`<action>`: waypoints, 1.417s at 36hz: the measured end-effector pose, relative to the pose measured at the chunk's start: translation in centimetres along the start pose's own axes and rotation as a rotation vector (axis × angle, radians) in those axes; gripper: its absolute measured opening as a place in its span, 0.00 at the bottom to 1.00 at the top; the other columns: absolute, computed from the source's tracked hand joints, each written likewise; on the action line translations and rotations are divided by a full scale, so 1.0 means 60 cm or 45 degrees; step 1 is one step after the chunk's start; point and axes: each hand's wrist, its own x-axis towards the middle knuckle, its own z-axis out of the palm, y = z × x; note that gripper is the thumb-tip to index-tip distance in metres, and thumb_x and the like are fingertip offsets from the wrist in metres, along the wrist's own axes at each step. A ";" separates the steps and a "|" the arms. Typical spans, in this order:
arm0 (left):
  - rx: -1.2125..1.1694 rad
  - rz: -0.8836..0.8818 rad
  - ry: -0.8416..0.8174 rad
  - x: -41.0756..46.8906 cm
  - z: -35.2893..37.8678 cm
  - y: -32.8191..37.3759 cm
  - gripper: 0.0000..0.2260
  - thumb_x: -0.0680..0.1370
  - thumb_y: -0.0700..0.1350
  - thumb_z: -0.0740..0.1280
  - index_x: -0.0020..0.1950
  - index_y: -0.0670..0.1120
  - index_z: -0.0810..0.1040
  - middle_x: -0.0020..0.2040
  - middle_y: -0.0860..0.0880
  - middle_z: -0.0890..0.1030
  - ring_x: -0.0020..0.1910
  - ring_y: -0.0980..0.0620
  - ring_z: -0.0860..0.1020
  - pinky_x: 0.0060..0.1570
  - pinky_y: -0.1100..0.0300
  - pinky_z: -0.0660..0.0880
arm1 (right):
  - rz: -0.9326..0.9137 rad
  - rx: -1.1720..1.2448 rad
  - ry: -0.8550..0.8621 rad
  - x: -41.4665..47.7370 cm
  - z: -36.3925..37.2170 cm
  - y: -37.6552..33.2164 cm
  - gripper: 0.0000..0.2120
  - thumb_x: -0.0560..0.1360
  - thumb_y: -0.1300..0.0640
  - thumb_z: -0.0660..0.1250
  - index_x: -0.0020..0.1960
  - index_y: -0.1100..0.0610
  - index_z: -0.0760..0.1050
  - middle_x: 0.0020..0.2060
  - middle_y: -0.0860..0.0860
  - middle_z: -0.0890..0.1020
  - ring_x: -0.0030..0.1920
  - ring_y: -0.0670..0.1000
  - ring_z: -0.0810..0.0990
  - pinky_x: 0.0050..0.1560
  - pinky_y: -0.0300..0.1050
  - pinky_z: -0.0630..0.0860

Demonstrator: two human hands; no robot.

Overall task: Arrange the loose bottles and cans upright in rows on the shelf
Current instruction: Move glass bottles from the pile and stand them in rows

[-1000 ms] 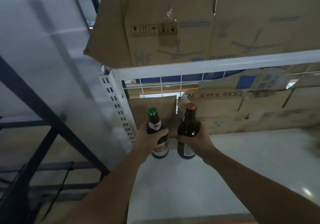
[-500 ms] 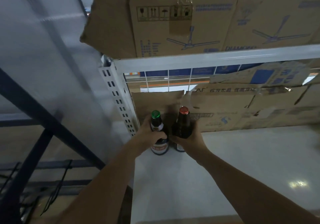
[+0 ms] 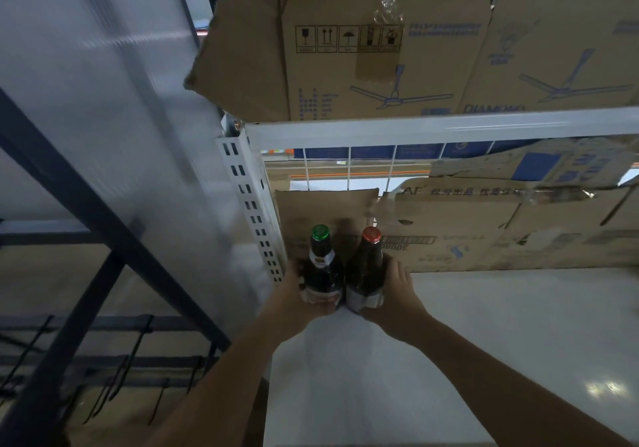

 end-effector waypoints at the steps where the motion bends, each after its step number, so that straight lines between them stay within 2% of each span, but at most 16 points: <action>1: -0.022 -0.041 0.012 0.002 0.002 -0.004 0.35 0.68 0.45 0.82 0.64 0.67 0.66 0.59 0.62 0.80 0.61 0.59 0.78 0.59 0.61 0.77 | -0.010 -0.011 -0.042 -0.001 -0.005 0.003 0.48 0.66 0.52 0.83 0.77 0.52 0.59 0.69 0.49 0.68 0.70 0.53 0.65 0.72 0.54 0.70; 3: -0.043 -0.086 0.036 0.003 0.010 -0.005 0.34 0.70 0.46 0.81 0.67 0.61 0.65 0.62 0.60 0.78 0.64 0.54 0.77 0.60 0.60 0.75 | -0.009 -0.021 -0.077 -0.003 -0.013 0.007 0.44 0.69 0.55 0.80 0.77 0.50 0.59 0.69 0.49 0.70 0.71 0.55 0.67 0.72 0.55 0.71; 6: -0.067 -0.103 0.098 -0.001 0.022 -0.012 0.32 0.72 0.48 0.79 0.71 0.59 0.66 0.63 0.60 0.78 0.66 0.53 0.76 0.67 0.52 0.74 | -0.022 -0.110 0.017 -0.009 -0.016 0.010 0.35 0.69 0.53 0.80 0.70 0.49 0.66 0.59 0.45 0.73 0.62 0.52 0.73 0.61 0.50 0.75; 8: -0.086 -0.092 0.125 -0.004 0.028 -0.018 0.31 0.72 0.48 0.79 0.69 0.60 0.68 0.63 0.61 0.78 0.66 0.54 0.76 0.67 0.52 0.73 | -0.034 -0.159 0.116 -0.016 -0.009 0.004 0.32 0.68 0.50 0.80 0.67 0.52 0.69 0.58 0.47 0.75 0.58 0.50 0.72 0.55 0.45 0.72; 13: -0.079 -0.092 0.130 -0.002 0.022 -0.016 0.27 0.73 0.45 0.78 0.64 0.63 0.68 0.56 0.66 0.77 0.62 0.58 0.76 0.68 0.53 0.71 | 0.053 -0.180 0.229 -0.015 0.026 -0.008 0.32 0.67 0.41 0.77 0.63 0.53 0.68 0.56 0.48 0.73 0.57 0.52 0.71 0.56 0.49 0.75; 17: -0.056 -0.077 0.114 -0.003 0.016 -0.015 0.26 0.74 0.46 0.77 0.59 0.67 0.66 0.54 0.68 0.76 0.60 0.60 0.74 0.67 0.56 0.70 | 0.200 0.035 0.170 -0.007 0.034 -0.011 0.33 0.65 0.47 0.81 0.58 0.51 0.63 0.52 0.48 0.75 0.53 0.52 0.78 0.51 0.55 0.82; 21: -0.156 -0.076 0.166 -0.005 0.024 -0.016 0.26 0.73 0.41 0.77 0.57 0.67 0.69 0.56 0.64 0.78 0.58 0.61 0.76 0.67 0.56 0.71 | 0.283 0.046 0.199 -0.004 0.048 -0.020 0.35 0.63 0.44 0.82 0.56 0.50 0.61 0.51 0.48 0.76 0.49 0.53 0.80 0.45 0.54 0.81; 26: -0.150 -0.092 0.147 -0.012 0.017 -0.014 0.23 0.75 0.43 0.76 0.56 0.68 0.69 0.54 0.67 0.78 0.54 0.69 0.77 0.65 0.60 0.73 | 0.170 0.097 0.057 -0.003 0.050 -0.005 0.42 0.64 0.54 0.81 0.71 0.48 0.62 0.63 0.48 0.71 0.62 0.51 0.72 0.63 0.51 0.77; 28: -0.088 -0.124 0.144 -0.014 0.011 -0.014 0.24 0.75 0.48 0.76 0.56 0.72 0.69 0.55 0.68 0.77 0.61 0.61 0.77 0.69 0.52 0.71 | 0.097 0.099 -0.023 -0.004 0.043 0.015 0.35 0.68 0.60 0.78 0.68 0.45 0.65 0.58 0.43 0.75 0.59 0.46 0.76 0.58 0.40 0.78; 30: -0.088 -0.131 0.152 -0.018 0.008 -0.015 0.23 0.75 0.49 0.76 0.56 0.73 0.69 0.56 0.68 0.78 0.63 0.56 0.76 0.70 0.47 0.71 | 0.058 0.127 -0.041 -0.007 0.036 0.025 0.32 0.72 0.59 0.78 0.67 0.42 0.65 0.56 0.37 0.76 0.55 0.40 0.77 0.53 0.33 0.76; 33: -0.125 -0.106 0.206 -0.024 0.016 -0.014 0.23 0.74 0.48 0.76 0.59 0.69 0.70 0.57 0.64 0.80 0.61 0.61 0.77 0.69 0.47 0.73 | 0.075 0.082 -0.006 -0.007 0.041 0.019 0.34 0.69 0.48 0.81 0.66 0.42 0.65 0.58 0.40 0.76 0.58 0.45 0.75 0.60 0.46 0.78; 39: -0.231 -0.096 0.244 -0.025 0.020 -0.020 0.26 0.68 0.57 0.76 0.61 0.74 0.70 0.63 0.60 0.80 0.65 0.55 0.78 0.68 0.43 0.74 | 0.177 0.113 0.241 -0.005 0.083 -0.008 0.37 0.65 0.41 0.80 0.65 0.48 0.63 0.59 0.48 0.74 0.61 0.54 0.76 0.56 0.58 0.81; 43: -0.177 -0.091 0.234 -0.027 0.020 -0.016 0.26 0.72 0.52 0.76 0.62 0.73 0.69 0.61 0.67 0.79 0.64 0.63 0.76 0.67 0.53 0.73 | 0.145 0.169 0.189 0.008 0.086 0.009 0.38 0.63 0.40 0.80 0.65 0.44 0.64 0.59 0.45 0.76 0.60 0.51 0.78 0.56 0.55 0.82; 47: -0.184 -0.119 0.242 -0.021 0.021 -0.032 0.29 0.68 0.59 0.74 0.67 0.71 0.68 0.66 0.62 0.78 0.68 0.57 0.75 0.70 0.42 0.72 | 0.001 0.216 0.050 0.014 0.076 0.021 0.29 0.72 0.54 0.78 0.62 0.32 0.67 0.56 0.39 0.79 0.58 0.42 0.79 0.55 0.34 0.77; 49: -0.154 -0.134 0.239 -0.020 0.021 -0.034 0.30 0.69 0.58 0.74 0.69 0.67 0.68 0.66 0.63 0.78 0.68 0.57 0.75 0.70 0.42 0.72 | 0.028 0.188 0.067 0.013 0.076 0.020 0.28 0.71 0.46 0.78 0.64 0.33 0.67 0.58 0.39 0.79 0.59 0.42 0.78 0.58 0.41 0.78; 51: -0.117 -0.146 0.253 -0.020 0.020 -0.034 0.28 0.72 0.53 0.76 0.67 0.67 0.67 0.65 0.63 0.77 0.68 0.57 0.75 0.70 0.43 0.72 | 0.104 0.207 0.170 0.012 0.089 0.020 0.34 0.66 0.42 0.80 0.66 0.42 0.68 0.60 0.41 0.77 0.61 0.47 0.77 0.58 0.52 0.80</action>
